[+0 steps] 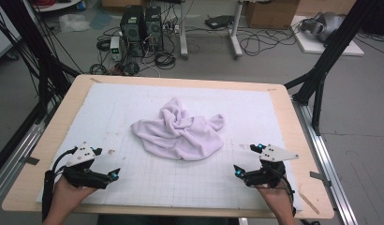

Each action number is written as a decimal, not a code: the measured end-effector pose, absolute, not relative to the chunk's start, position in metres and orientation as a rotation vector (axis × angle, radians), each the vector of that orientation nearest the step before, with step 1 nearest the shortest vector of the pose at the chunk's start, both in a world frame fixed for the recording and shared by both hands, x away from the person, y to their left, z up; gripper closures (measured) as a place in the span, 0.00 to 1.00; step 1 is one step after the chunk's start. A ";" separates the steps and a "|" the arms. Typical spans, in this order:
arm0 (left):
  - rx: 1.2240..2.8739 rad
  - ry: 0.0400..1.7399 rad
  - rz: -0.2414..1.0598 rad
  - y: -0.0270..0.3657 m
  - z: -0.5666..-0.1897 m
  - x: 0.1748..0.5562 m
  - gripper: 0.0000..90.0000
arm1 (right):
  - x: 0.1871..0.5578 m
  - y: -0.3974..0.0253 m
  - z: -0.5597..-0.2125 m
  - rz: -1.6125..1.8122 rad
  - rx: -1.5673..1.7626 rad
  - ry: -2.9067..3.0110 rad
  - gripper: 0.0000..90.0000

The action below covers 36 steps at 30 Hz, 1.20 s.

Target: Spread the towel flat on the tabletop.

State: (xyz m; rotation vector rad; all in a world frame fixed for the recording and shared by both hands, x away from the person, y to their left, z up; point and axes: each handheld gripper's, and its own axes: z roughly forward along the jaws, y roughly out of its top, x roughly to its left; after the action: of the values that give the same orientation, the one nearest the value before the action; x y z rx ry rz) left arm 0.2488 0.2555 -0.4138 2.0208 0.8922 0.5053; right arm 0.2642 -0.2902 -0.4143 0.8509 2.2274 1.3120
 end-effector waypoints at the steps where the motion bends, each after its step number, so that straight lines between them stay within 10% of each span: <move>1: 2.021 0.892 0.505 0.256 -0.414 0.249 0.03 | 0.264 -0.290 -0.414 1.312 0.851 2.227 0.04; 36: 1.994 0.895 0.504 0.247 -0.413 0.247 0.03 | 0.282 -0.274 -0.406 1.378 0.849 2.256 0.04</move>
State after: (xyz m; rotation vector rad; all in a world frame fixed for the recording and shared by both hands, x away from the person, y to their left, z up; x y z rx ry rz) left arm 0.2475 0.2470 -0.4128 1.9940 0.8952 0.5041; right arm 0.2816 -0.2740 -0.4064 0.8493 2.2557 1.3779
